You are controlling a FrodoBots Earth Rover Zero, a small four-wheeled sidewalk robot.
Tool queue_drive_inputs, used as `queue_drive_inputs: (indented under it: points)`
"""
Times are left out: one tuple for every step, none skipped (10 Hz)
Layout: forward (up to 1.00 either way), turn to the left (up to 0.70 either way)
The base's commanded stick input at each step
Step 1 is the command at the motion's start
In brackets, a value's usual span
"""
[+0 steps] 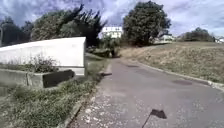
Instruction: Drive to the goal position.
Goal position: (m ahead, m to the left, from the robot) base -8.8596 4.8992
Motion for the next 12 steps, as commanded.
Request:
queue_drive_inputs:
  points:
    - [0.00, 0.00]
    - [0.00, 0.00]
    - [0.00, 0.00]
    - [0.00, 0.00]
    - [0.70, -0.03]
    - [0.70, -0.15]
    - [0.70, -0.27]
    - [0.70, -0.27]
    - [0.70, -0.27]
    - [0.70, -0.27]
    - [0.70, -0.27]
    - [0.70, -0.27]
